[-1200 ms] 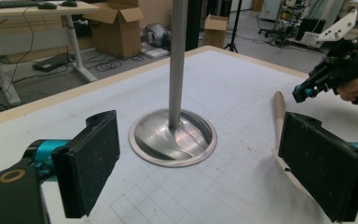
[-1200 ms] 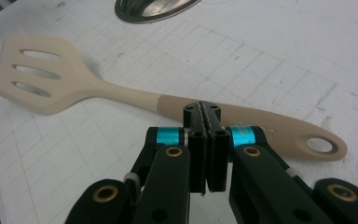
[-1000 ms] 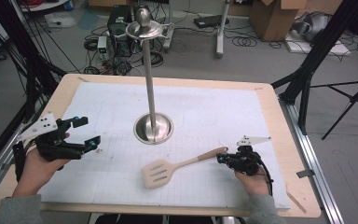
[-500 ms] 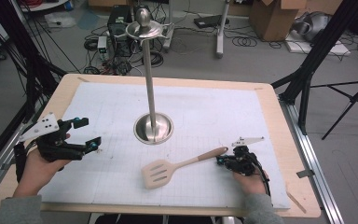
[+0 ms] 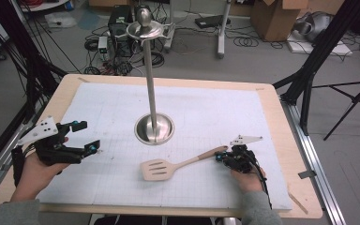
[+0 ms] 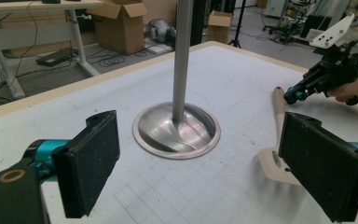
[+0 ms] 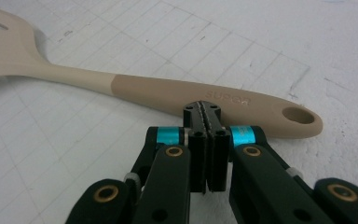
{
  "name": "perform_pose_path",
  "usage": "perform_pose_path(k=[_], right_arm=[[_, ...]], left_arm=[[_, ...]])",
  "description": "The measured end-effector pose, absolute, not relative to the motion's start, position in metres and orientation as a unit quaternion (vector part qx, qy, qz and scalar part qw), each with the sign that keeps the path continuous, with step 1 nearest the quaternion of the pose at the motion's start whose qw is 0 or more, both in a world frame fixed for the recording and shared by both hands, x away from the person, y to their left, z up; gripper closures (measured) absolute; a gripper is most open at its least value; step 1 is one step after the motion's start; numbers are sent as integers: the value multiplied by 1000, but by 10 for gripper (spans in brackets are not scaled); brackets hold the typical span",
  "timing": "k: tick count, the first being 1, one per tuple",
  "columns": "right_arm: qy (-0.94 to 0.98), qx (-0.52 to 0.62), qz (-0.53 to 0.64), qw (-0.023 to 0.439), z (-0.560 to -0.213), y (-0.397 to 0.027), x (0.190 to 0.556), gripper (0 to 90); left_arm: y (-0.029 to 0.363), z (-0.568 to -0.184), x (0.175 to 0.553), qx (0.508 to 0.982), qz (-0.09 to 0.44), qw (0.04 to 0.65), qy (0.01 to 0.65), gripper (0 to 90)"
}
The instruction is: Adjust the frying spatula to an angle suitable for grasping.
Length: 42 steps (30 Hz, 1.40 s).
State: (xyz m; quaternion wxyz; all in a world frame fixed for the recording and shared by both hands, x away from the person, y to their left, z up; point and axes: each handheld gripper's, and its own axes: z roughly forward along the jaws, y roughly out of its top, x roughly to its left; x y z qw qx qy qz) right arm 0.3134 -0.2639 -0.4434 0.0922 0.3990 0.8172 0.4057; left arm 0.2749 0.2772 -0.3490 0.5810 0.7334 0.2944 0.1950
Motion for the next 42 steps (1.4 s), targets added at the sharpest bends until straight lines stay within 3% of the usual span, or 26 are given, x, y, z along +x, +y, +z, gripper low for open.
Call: perform_pose_path(k=[18, 27, 42], right_arm=[[813, 391, 413, 124, -443, -256, 321, 897], [804, 390, 434, 118, -435, -253, 323, 897], [837, 309, 447, 68, -434, -162, 331, 896]], left_arm=[[282, -351, 270, 731, 199, 579, 300, 130], [287, -350, 265, 730, 203, 578, 302, 130], [296, -351, 253, 726, 212, 576, 309, 130]])
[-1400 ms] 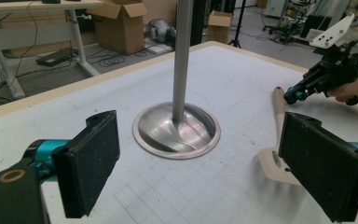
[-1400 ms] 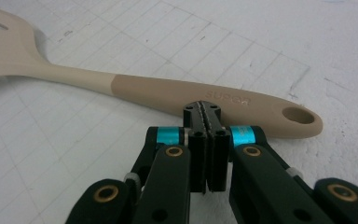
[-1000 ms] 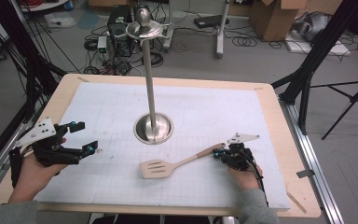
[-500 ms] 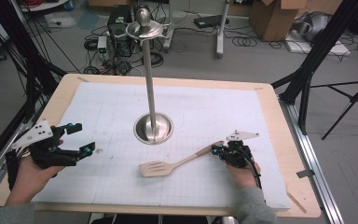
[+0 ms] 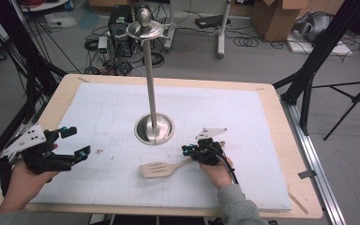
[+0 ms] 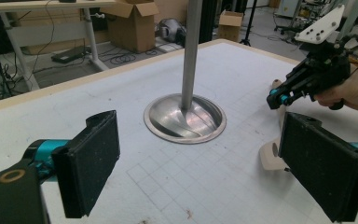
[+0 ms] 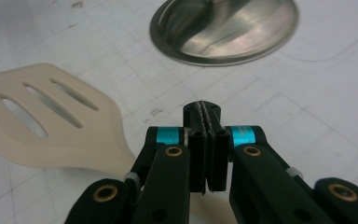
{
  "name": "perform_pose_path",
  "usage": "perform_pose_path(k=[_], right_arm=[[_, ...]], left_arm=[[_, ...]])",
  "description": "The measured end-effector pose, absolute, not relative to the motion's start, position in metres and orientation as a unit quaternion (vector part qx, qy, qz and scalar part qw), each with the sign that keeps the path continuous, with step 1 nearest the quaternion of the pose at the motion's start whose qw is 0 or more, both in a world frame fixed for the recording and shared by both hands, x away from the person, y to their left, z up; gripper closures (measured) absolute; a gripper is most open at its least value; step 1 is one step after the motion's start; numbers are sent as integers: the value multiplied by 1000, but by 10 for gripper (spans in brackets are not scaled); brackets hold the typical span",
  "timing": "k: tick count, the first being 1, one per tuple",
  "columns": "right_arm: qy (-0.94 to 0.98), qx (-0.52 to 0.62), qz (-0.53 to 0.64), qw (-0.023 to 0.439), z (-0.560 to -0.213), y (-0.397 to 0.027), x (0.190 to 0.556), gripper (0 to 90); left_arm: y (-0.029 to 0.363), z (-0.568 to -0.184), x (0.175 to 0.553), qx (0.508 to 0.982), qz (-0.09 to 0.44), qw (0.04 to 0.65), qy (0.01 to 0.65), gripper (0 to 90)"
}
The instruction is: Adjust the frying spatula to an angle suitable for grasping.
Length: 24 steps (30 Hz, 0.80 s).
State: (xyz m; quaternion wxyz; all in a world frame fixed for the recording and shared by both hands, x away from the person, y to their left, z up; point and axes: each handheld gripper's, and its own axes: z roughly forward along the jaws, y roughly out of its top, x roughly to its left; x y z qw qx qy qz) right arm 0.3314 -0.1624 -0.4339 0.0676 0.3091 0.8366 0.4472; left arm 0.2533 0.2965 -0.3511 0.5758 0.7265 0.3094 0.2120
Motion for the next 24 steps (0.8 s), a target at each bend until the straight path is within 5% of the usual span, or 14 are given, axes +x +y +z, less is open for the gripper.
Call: perform_pose_path(k=[24], right_arm=[[876, 271, 394, 62, -443, -137, 325, 897]], left_arm=[[301, -354, 253, 727, 213, 571, 317, 130]])
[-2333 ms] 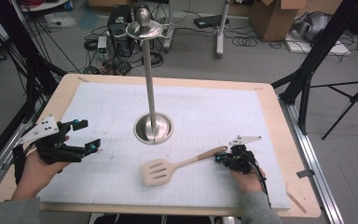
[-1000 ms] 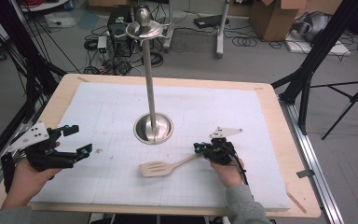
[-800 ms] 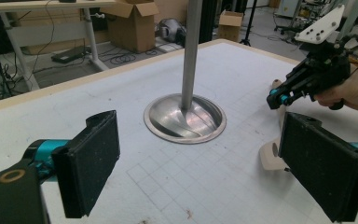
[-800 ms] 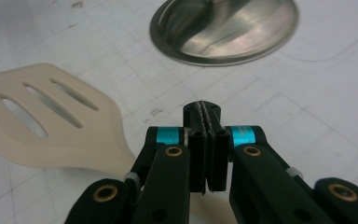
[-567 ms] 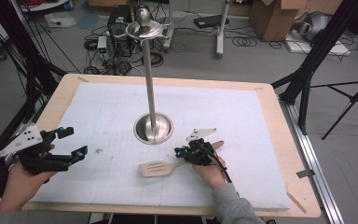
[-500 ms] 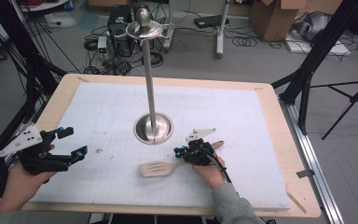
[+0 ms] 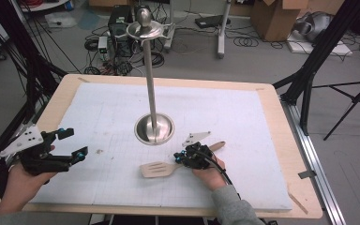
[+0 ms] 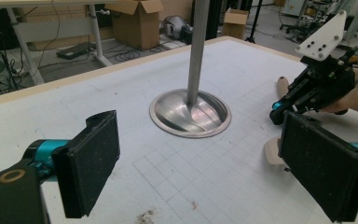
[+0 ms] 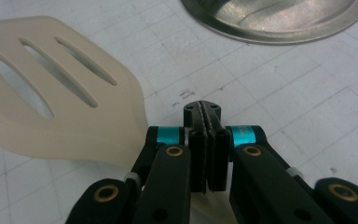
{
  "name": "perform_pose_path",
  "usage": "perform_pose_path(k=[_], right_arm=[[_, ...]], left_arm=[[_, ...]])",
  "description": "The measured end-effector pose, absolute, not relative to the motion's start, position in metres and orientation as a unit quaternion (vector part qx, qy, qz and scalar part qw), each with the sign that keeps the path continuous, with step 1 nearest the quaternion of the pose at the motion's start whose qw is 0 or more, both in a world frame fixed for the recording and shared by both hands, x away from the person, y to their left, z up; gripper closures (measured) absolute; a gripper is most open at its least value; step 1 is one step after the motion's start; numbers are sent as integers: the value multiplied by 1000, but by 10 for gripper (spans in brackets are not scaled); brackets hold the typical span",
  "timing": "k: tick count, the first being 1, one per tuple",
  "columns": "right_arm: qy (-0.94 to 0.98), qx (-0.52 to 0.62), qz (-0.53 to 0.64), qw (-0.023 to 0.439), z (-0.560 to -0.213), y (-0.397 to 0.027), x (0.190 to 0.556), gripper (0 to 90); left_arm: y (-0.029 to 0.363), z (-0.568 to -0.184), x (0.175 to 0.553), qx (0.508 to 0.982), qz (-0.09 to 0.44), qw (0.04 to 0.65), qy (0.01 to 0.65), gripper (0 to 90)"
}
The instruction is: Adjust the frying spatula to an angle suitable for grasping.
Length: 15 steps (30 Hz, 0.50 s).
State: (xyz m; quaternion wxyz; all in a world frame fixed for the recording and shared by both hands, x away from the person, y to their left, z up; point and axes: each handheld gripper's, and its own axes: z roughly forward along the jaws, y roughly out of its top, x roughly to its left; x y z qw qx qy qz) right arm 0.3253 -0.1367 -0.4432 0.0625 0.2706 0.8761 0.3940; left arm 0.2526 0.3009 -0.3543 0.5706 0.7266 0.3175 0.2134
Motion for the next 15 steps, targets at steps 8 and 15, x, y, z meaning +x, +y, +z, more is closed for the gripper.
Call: perform_pose_path(k=[8, 15], right_arm=[[879, 268, 388, 67, -442, -137, 320, 898], [876, 275, 392, 57, -442, -140, 317, 899]], left_arm=[[297, -355, 256, 729, 210, 570, 316, 130], [296, -355, 258, 731, 208, 569, 313, 130]])
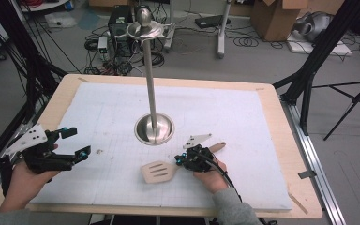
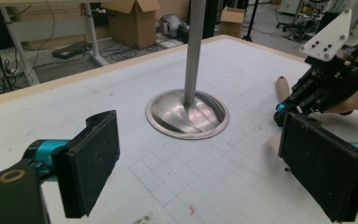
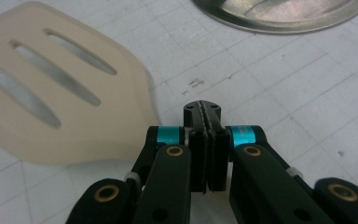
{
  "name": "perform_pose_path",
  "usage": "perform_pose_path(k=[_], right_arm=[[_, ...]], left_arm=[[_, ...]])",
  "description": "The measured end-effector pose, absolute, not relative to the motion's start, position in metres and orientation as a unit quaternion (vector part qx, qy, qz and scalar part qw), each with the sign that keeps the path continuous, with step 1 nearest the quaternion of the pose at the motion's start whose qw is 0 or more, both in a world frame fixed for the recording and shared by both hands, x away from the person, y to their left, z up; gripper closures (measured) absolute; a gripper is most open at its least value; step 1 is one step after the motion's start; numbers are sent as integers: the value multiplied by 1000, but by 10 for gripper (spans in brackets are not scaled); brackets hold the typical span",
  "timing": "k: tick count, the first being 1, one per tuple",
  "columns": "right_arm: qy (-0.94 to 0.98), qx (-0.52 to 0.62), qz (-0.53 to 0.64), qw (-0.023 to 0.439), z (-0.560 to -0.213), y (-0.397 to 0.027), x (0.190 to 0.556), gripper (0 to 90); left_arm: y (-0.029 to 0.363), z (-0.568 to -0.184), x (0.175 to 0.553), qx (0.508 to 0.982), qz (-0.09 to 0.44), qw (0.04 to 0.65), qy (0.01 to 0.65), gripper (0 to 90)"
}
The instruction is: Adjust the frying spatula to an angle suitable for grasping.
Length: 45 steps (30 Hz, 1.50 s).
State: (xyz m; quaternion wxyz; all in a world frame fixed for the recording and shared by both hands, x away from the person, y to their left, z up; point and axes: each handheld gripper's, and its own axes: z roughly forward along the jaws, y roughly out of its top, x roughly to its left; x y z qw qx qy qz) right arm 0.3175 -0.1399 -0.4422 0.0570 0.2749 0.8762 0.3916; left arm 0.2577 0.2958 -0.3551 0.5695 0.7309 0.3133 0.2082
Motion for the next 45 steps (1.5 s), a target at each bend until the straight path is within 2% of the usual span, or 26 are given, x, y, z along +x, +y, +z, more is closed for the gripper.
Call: perform_pose_path(k=[18, 45], right_arm=[[879, 262, 395, 60, -443, -144, 311, 899], [882, 257, 394, 20, -439, -178, 309, 900]], left_arm=[[292, -356, 262, 733, 203, 570, 311, 130], [293, -355, 262, 732, 203, 571, 312, 130]])
